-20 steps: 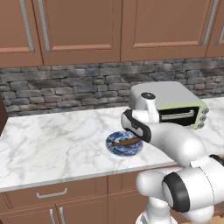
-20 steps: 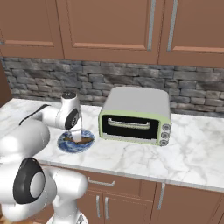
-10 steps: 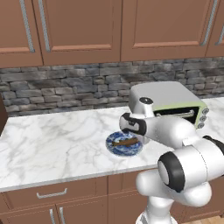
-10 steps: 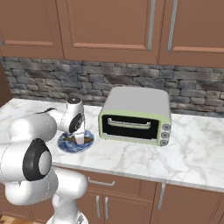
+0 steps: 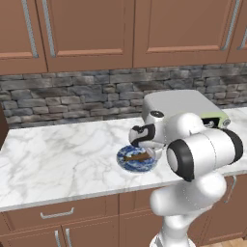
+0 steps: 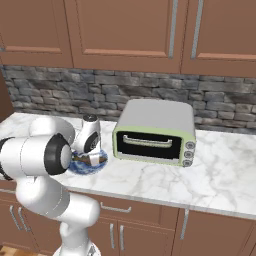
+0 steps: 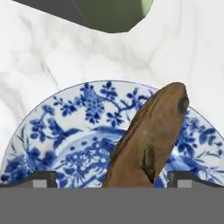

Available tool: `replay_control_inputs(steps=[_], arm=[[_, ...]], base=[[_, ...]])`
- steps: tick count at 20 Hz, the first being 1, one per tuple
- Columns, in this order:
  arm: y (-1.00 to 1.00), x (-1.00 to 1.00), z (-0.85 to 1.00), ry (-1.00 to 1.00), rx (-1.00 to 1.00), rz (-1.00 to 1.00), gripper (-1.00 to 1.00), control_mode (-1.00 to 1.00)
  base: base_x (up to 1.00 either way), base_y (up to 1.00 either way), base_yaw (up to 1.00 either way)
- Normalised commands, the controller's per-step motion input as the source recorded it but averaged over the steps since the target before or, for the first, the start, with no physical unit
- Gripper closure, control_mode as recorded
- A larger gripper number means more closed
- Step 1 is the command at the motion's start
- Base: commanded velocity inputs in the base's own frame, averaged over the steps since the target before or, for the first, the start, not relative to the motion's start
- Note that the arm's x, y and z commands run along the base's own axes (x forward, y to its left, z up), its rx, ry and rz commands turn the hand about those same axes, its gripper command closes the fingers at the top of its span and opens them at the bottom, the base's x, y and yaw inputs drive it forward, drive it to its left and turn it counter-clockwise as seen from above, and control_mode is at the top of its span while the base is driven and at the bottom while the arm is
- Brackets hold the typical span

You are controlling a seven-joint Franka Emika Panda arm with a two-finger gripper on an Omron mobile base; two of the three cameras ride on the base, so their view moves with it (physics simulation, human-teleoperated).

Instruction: Place the fish on the counter behind the older fish on the same shelf of the fridge to maintain FIFO order. Close the fridge door when finished.

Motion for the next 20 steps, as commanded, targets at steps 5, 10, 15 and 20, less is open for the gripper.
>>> replay_control_inputs(steps=[5,10,15,20], arm=[[0.0,0.26,-0.34,0.09,0.01,0.0,-1.0,-1.0],[0.04,0.18,-0.38,0.12,0.0,-0.01,-1.0,-1.0],[0.02,-0.2,-0.51,0.06,0.0,0.0,-1.0,-1.0],[0.15,0.0,-0.51,0.1,0.0,0.0,-1.0,-1.0]], base=[[0.0,0.0,0.0],[0.0,0.0,0.0],[0.0,0.0,0.0],[0.0,0.0,0.0]])
